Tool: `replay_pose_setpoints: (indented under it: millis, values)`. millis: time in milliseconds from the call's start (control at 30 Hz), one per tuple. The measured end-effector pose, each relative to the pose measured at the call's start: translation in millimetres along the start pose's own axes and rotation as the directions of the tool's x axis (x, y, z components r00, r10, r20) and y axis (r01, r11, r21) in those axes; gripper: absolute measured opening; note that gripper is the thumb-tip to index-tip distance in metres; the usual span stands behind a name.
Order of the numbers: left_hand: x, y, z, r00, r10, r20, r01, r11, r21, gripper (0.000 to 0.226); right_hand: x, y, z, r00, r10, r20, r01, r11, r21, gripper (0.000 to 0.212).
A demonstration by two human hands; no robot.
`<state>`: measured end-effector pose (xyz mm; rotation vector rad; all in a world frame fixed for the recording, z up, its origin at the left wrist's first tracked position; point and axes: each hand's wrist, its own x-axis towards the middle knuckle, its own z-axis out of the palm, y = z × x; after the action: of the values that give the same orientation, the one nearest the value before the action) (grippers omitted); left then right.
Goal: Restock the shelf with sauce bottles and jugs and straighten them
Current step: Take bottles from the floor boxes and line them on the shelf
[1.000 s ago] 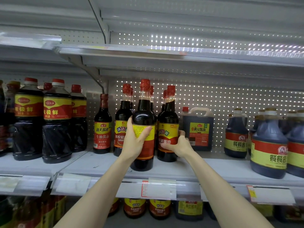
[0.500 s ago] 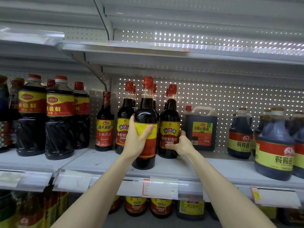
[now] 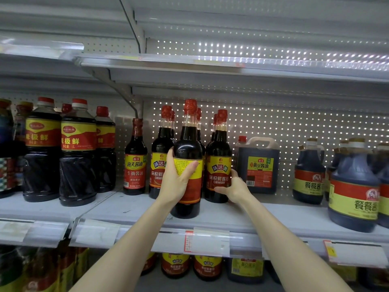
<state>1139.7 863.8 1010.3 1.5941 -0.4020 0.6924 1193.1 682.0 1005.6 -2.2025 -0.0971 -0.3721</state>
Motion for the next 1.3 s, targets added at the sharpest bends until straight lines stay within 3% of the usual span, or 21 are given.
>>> replay_pose_setpoints:
  millis: [367, 500, 567, 700, 867, 1000, 1133, 1233, 1300]
  values:
    - [-1, 2, -1, 1.000, 0.002, 0.012, -0.002, 1.000, 0.000, 0.099, 3, 2, 1, 1.000, 0.004, -0.015, -0.004, 1.000, 0.027, 0.093]
    - [1, 5, -4, 0.999, -0.011, 0.035, 0.012, 1.000, -0.008, 0.096, -25, -14, -2, 0.979, -0.062, -0.193, 0.095, 0.982, 0.166, 0.057]
    - [-2, 4, -7, 0.996, -0.054, 0.074, 0.055, 0.998, -0.013, 0.087, -50, -25, 0, 0.974, -0.088, -0.209, 0.151, 0.940, 0.306, 0.040]
    - [-14, -3, -15, 0.970, -0.186, 0.159, 0.199, 0.977, -0.071, 0.051, -98, -39, 13, 0.978, -0.190, -0.084, 0.208, 0.878, 0.432, 0.020]
    - [-11, 3, -29, 0.924, -0.274, 0.268, 0.301, 0.951, -0.064, 0.052, -122, -53, 36, 0.978, -0.193, 0.083, 0.128, 0.861, 0.492, 0.044]
    - [-19, 15, -42, 0.927, -0.267, 0.265, 0.289, 0.956, -0.049, 0.039, -118, -63, 44, 0.981, -0.156, 0.117, 0.074, 0.854, 0.515, 0.052]
    - [-34, 22, -56, 0.951, -0.233, 0.204, 0.237, 0.972, 0.009, 0.020, -113, -77, 47, 0.972, -0.095, 0.213, -0.046, 0.818, 0.573, 0.028]
    - [-45, 20, -64, 0.969, -0.184, 0.167, 0.174, 0.982, 0.074, 0.050, -109, -88, 51, 0.969, -0.123, 0.212, -0.028, 0.805, 0.593, 0.030]
    - [-49, 19, -70, 0.980, -0.149, 0.136, 0.135, 0.985, 0.102, 0.052, -108, -95, 57, 0.973, -0.113, 0.201, -0.025, 0.816, 0.578, 0.036]
